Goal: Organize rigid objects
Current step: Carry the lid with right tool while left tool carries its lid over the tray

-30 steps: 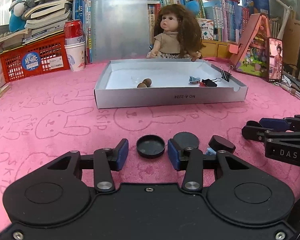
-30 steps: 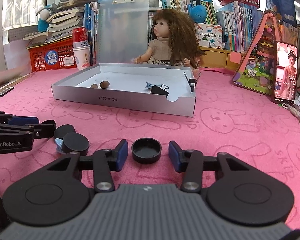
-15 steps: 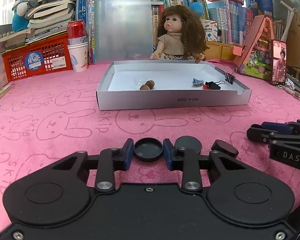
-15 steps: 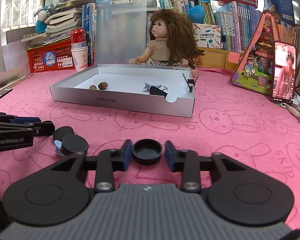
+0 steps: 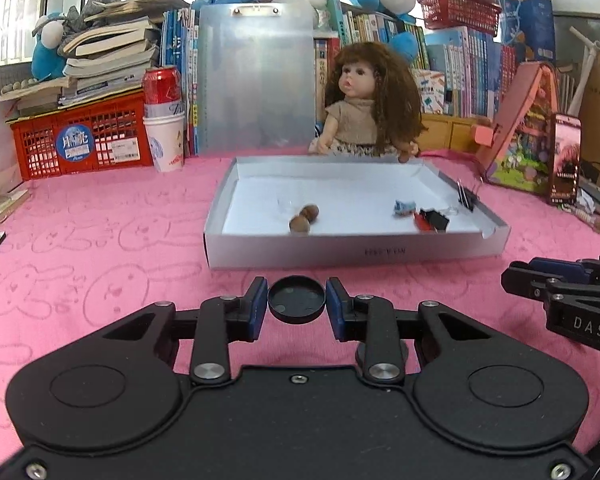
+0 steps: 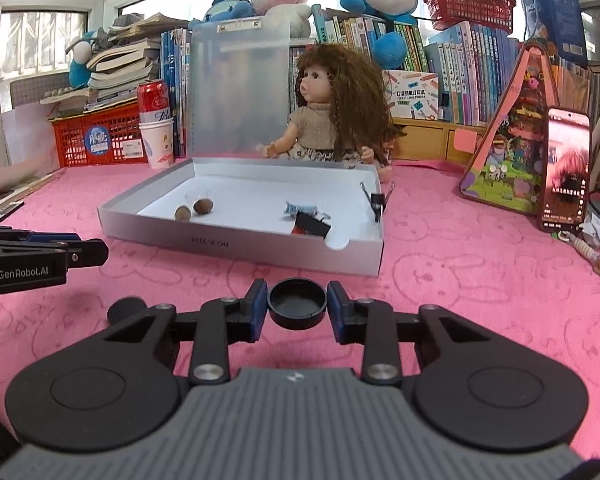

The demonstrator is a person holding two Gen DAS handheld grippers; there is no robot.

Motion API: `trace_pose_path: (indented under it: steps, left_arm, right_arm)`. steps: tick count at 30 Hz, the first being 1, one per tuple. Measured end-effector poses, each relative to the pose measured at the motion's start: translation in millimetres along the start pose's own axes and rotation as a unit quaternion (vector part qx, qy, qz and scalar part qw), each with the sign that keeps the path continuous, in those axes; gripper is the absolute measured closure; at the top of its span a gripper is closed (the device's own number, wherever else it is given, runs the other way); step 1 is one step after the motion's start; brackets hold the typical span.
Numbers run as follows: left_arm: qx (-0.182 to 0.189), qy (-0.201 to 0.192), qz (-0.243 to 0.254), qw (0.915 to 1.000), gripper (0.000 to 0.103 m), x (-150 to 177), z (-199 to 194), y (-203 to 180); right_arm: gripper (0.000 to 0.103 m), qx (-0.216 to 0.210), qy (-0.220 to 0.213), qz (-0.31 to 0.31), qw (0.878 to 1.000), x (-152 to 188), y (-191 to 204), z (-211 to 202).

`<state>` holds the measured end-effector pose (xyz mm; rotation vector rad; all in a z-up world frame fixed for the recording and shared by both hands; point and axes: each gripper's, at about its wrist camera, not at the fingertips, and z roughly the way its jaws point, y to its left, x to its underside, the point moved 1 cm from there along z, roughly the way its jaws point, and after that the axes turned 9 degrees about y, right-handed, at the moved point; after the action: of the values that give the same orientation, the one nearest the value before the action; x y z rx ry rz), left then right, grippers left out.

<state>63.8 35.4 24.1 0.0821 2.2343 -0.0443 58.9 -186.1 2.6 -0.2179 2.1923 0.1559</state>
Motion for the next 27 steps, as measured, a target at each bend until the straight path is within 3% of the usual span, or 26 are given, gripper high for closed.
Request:
trace_pose_path:
  steps: [11,27]
  left_arm:
    - [0.016,-0.012,0.0,0.9998,0.073,-40,12,-5]
    - [0.035,0.004,-0.035,0.9988,0.073,-81,51,6]
  right_arm:
    - [0.066,0.007,0.007,0.016,1.0,-30,-4,14]
    - [0.066,-0.005,0.007,0.041,0.999,-73,-19,35]
